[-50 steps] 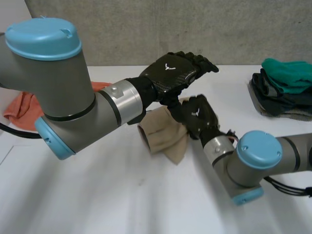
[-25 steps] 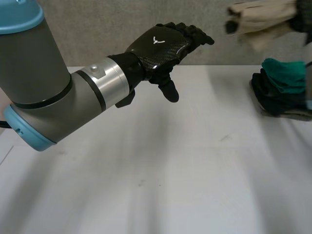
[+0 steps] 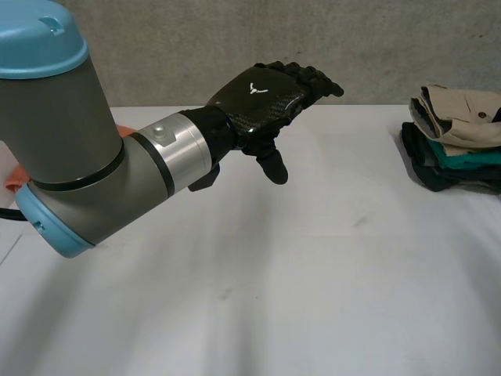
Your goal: Fold the laundry.
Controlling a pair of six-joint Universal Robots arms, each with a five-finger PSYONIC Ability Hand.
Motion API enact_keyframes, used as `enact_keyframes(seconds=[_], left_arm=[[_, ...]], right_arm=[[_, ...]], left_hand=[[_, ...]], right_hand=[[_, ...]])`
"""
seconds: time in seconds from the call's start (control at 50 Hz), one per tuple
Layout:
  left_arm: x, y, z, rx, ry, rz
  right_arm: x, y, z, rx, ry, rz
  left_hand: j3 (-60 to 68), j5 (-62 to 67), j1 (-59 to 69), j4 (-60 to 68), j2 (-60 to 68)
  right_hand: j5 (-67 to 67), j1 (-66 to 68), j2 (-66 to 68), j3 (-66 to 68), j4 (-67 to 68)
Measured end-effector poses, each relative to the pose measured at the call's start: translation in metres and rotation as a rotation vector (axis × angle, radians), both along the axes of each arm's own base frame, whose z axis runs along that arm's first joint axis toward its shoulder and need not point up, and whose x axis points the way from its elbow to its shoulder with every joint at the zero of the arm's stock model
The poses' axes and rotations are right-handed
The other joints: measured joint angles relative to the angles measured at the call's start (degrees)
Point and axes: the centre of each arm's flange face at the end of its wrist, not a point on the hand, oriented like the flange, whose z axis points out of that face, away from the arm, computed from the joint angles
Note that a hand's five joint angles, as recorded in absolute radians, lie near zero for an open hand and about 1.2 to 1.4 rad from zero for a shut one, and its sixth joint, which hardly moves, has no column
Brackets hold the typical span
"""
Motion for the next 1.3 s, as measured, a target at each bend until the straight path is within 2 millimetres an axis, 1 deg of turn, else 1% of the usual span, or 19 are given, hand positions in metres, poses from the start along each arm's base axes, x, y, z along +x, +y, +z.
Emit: enact_keyframes(seconds=[0.02,0.1,0.16,0.28,0.34,0.4,0.54,0.64,0.7,0.74,0.76,0.84,0.92,1.0,1.02,1.12,1.18,1.2,1.3], left_arm=[[0.000,0.000,0.000,0.000,0.000,0.000],[-0.001,0.001,0.000,0.000,0.001,-0.003],[-0.002,0.003,0.001,-0.001,0.002,-0.008],[-0.005,0.011,0.002,-0.003,0.004,-0.027],[-0.007,0.014,0.004,-0.006,0.007,-0.036],[-0.007,0.018,0.007,-0.009,0.012,-0.041],[-0.004,0.024,0.020,-0.014,0.047,-0.047],[-0.002,0.025,0.036,-0.044,0.090,-0.045],[0.001,0.024,0.048,-0.075,0.123,-0.033],[0.006,0.021,0.061,-0.103,0.155,-0.003],[0.009,0.019,0.065,-0.111,0.164,0.010],[0.030,-0.004,0.083,-0.146,0.207,0.155],[0.068,-0.046,0.090,-0.168,0.223,0.387],[0.112,-0.092,0.081,-0.190,0.175,0.608],[0.129,-0.111,0.071,-0.196,0.130,0.681],[0.176,-0.171,0.017,-0.200,-0.085,0.843],[0.195,-0.197,-0.015,-0.190,-0.192,0.882],[0.208,-0.216,-0.044,-0.178,-0.270,0.898],[0.232,-0.253,-0.110,-0.147,-0.376,0.862]], right_arm=[[-0.001,0.000,0.001,0.001,-0.003,0.002],[-0.009,0.001,0.017,-0.010,-0.026,-0.003],[-0.014,0.004,0.037,-0.030,-0.041,-0.041],[-0.029,0.023,0.080,-0.035,-0.063,-0.134],[-0.033,0.030,0.089,-0.027,-0.063,-0.157],[-0.047,0.050,0.104,0.008,-0.042,-0.242],[-0.082,0.082,0.130,0.036,0.161,-0.542],[-0.086,0.092,0.159,-0.031,0.349,-0.733],[-0.066,0.093,0.183,-0.119,0.390,-0.756],[-0.032,0.097,0.208,-0.235,0.379,-0.715],[-0.024,0.098,0.213,-0.259,0.371,-0.700],[0.043,0.115,0.238,-0.396,0.295,-0.517],[0.108,0.139,0.236,-0.428,0.245,-0.293],[0.163,0.166,0.212,-0.367,0.228,-0.098],[0.180,0.176,0.198,-0.327,0.231,-0.039],[0.216,0.202,0.146,-0.167,0.288,0.076],[0.225,0.211,0.120,-0.092,0.333,0.099],[0.230,0.218,0.100,-0.033,0.376,0.108],[0.231,0.229,0.066,0.055,0.459,0.101]], left_hand=[[0.00,0.00,0.00,0.00,0.00],[0.00,0.00,0.00,0.00,0.00],[0.00,0.00,0.00,0.00,0.00],[0.00,0.00,0.00,0.00,0.00],[0.00,0.00,0.00,0.00,0.00],[0.00,0.00,0.00,0.00,0.00],[0.00,0.00,0.00,0.00,0.00],[0.00,0.00,0.00,0.00,0.00],[0.00,0.00,0.00,0.00,0.00],[0.00,0.00,0.01,0.00,0.00],[0.00,0.00,0.01,0.00,0.00],[0.00,0.00,0.01,0.00,0.00],[0.00,0.00,0.01,0.00,0.00],[0.00,0.00,0.01,0.00,0.00],[0.00,0.00,0.01,0.00,0.00],[0.00,0.00,0.02,0.00,0.00],[0.00,-0.01,0.02,0.00,0.00],[0.00,0.00,0.02,0.00,0.00],[0.00,0.00,0.00,0.00,0.00]], right_hand=[[-3.67,-2.18,-3.05,-2.93,-3.93],[-42.29,-40.74,-43.60,-42.29,-40.71],[-50.63,-46.02,-51.03,-50.28,-52.85],[-50.98,-46.02,-51.10,-50.42,-53.52],[-50.98,-46.02,-51.10,-50.42,-53.52],[-50.98,-46.02,-51.10,-50.42,-53.52],[-50.99,-46.02,-51.10,-50.42,-53.52],[-50.99,-46.02,-51.10,-50.42,-53.52],[-50.99,-46.02,-51.10,-50.42,-53.52],[-50.99,-46.02,-51.10,-50.42,-53.52],[-50.99,-46.02,-51.10,-50.42,-53.52],[-50.99,-46.02,-51.10,-50.42,-53.52],[-50.99,-46.02,-51.10,-50.42,-53.52],[-50.99,-46.02,-51.10,-50.42,-53.52],[-50.99,-46.02,-51.10,-50.42,-53.52],[-50.99,-46.02,-51.10,-50.42,-53.52],[-50.99,-46.02,-51.10,-50.42,-53.48],[-50.99,-46.02,-51.10,-50.42,-53.52],[-50.99,-46.02,-51.10,-50.42,-53.52]])
